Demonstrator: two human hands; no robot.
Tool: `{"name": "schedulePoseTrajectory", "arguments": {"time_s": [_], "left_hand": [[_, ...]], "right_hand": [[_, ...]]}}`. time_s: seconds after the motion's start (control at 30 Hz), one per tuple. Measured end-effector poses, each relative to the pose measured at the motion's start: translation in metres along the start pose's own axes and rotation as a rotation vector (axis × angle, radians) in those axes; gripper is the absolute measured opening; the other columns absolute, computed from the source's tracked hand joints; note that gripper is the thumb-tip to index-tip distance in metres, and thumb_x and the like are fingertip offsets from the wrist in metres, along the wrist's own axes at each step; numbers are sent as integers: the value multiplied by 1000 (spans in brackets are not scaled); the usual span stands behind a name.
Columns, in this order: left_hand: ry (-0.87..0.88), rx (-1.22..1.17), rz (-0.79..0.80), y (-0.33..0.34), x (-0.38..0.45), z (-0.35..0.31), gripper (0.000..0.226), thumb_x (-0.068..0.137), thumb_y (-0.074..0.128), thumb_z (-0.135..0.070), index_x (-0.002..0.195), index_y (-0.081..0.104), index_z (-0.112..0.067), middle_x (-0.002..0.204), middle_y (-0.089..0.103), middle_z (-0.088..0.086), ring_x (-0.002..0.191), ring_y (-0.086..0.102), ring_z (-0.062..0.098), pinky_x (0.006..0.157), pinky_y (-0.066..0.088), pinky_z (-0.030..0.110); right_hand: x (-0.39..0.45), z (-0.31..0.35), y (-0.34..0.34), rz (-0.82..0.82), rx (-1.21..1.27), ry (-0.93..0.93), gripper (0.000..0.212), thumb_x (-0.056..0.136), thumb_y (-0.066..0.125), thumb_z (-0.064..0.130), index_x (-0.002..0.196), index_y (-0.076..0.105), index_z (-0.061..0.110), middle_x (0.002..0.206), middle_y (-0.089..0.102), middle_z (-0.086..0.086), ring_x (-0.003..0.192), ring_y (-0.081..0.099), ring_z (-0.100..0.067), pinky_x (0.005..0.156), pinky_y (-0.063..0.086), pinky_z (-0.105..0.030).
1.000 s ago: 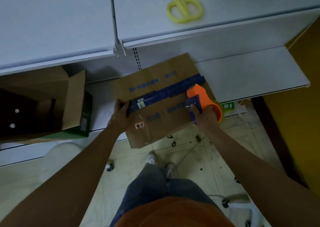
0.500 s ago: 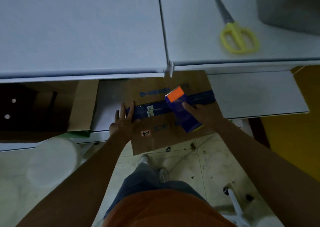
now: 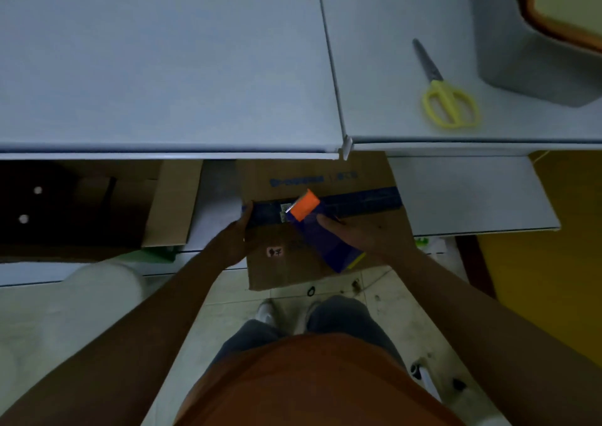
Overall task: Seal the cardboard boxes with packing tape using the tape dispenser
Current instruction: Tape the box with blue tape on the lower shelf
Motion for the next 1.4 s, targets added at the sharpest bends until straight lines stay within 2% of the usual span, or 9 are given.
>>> {"name": "schedulePoseTrajectory", "arguments": {"time_s": [0.1, 0.3, 0.5, 0.63, 0.8, 0.93, 1.13, 1.3, 1.4], "left_hand": [[26, -51, -31, 13, -15, 13, 103, 89, 69, -24, 154, -10, -27, 141, 49, 25, 121, 56, 39, 94, 52, 47], [-86, -169, -529, -20, -44, -4, 86, 86, 75, -26, 155, 25, -12, 145, 35, 15, 132, 41, 34, 106, 41, 47], [-19, -84, -585, -19, -55, -35, 80, 79, 78, -35, 147, 38, -17, 137, 42, 10, 123, 40, 25, 97, 45, 38], [-109, -51, -643, -12, -53, -34, 55, 89, 67, -33, 139, 48, -21, 128, 51, 5, 115, 47, 21, 92, 50, 39], [-128, -155, -751, -16, -56, -39, 23, 97, 57, -37, 108, 71, -22, 100, 58, 0, 86, 57, 16, 75, 53, 38], [-147, -290, -779, -23, -57, -28, 14, 94, 65, -29, 102, 76, -27, 101, 61, -3, 90, 56, 12, 77, 51, 29], [-388, -821, -902, -20, -65, 9, 11, 96, 63, -26, 94, 74, -25, 102, 71, -2, 94, 66, 10, 91, 56, 37], [-536, -1243, -854, -1, -66, 42, 14, 93, 67, -16, 102, 76, -10, 106, 74, 8, 91, 68, 16, 77, 56, 26], [-605, -1501, -867, 10, -60, 44, 11, 88, 74, -13, 94, 73, -3, 97, 74, 14, 80, 71, 17, 72, 59, 21]], "right_hand": [[31, 9, 11, 106, -127, -6, 113, 54, 48, 97, 127, 62, 11, 125, 65, -17, 112, 63, -34, 104, 45, -52], [66, 53, 25, 156, -467, 15, 104, 65, 35, 92, 137, 53, 19, 141, 52, -9, 120, 54, -27, 99, 43, -36], [76, 60, 51, 278, -629, 48, 60, 75, 39, 87, 84, 52, 30, 99, 55, -4, 83, 55, -20, 65, 39, -27], [82, 53, 55, 318, -664, 59, 88, 73, 40, 89, 124, 59, 19, 124, 62, -10, 102, 61, -24, 81, 48, -32], [80, 51, 53, 295, -730, 10, 91, 81, 29, 86, 143, 45, 20, 143, 49, -14, 124, 50, -31, 87, 42, -35], [77, 60, 44, 265, -768, -56, 94, 82, 29, 84, 135, 53, 10, 134, 55, -19, 111, 58, -28, 82, 45, -34], [75, 62, 30, 297, -816, -91, 83, 66, 35, 94, 74, 52, 13, 69, 47, -6, 65, 50, -19, 59, 32, -26], [79, 61, 15, 328, -756, -97, 63, 68, 63, 79, 71, 45, 19, 68, 55, -7, 62, 55, -20, 58, 37, -28], [88, 66, 18, 320, -815, -143, 80, 40, 57, 98, 70, 40, 26, 77, 61, -9, 68, 60, -23, 63, 40, -31]]}}
Point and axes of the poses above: each hand's wrist, its own x-axis towards the middle knuckle, its own y-axis out of the palm, z = x × y, the point moved 8 cm from there along x, towards the middle knuckle
